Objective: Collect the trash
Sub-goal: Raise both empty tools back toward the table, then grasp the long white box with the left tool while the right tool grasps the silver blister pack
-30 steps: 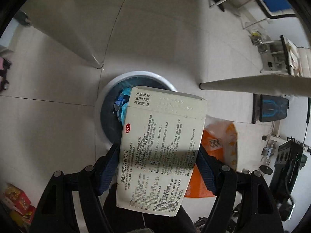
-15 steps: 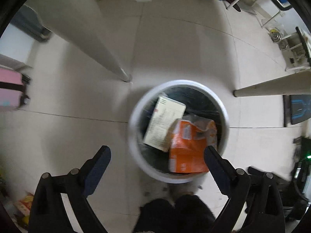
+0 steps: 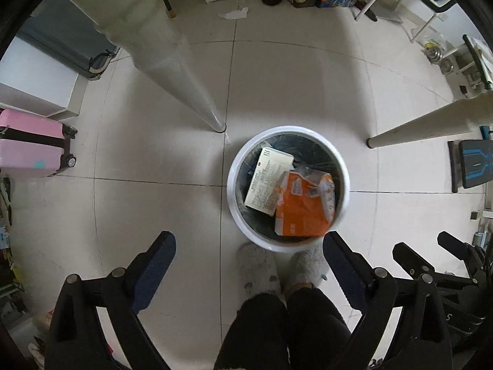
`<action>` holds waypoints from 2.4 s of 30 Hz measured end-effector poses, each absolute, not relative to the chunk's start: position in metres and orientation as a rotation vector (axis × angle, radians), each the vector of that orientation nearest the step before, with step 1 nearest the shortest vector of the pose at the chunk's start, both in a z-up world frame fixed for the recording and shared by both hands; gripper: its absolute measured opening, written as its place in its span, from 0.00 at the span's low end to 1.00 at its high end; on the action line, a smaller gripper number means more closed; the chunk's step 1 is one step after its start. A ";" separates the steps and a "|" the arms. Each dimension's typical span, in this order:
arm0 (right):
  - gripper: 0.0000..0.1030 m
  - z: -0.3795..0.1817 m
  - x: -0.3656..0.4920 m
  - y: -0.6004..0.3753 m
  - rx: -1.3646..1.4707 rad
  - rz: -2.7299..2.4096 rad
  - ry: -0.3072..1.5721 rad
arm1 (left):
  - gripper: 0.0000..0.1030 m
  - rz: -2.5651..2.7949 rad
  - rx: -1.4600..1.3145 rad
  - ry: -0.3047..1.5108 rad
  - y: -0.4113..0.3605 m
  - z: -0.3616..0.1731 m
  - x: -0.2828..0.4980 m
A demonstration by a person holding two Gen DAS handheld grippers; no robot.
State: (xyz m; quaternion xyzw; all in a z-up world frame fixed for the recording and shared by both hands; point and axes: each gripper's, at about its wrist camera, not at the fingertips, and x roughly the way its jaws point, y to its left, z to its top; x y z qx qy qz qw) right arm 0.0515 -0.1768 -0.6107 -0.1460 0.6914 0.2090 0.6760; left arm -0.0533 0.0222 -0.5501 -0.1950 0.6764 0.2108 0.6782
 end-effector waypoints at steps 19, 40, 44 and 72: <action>0.98 -0.351 0.019 -0.201 -0.265 0.513 1.471 | 0.95 0.435 -0.434 1.427 0.002 -0.337 -0.091; 0.98 -0.184 0.221 -0.172 0.008 0.436 1.393 | 0.95 0.649 -0.280 1.192 0.068 -0.225 0.065; 0.98 -0.213 0.327 -0.162 0.011 0.371 1.405 | 0.95 0.687 -0.288 1.245 0.086 -0.247 0.133; 0.49 -0.295 0.558 -0.099 -0.015 0.338 1.460 | 0.95 0.527 0.204 1.371 0.121 -0.294 0.402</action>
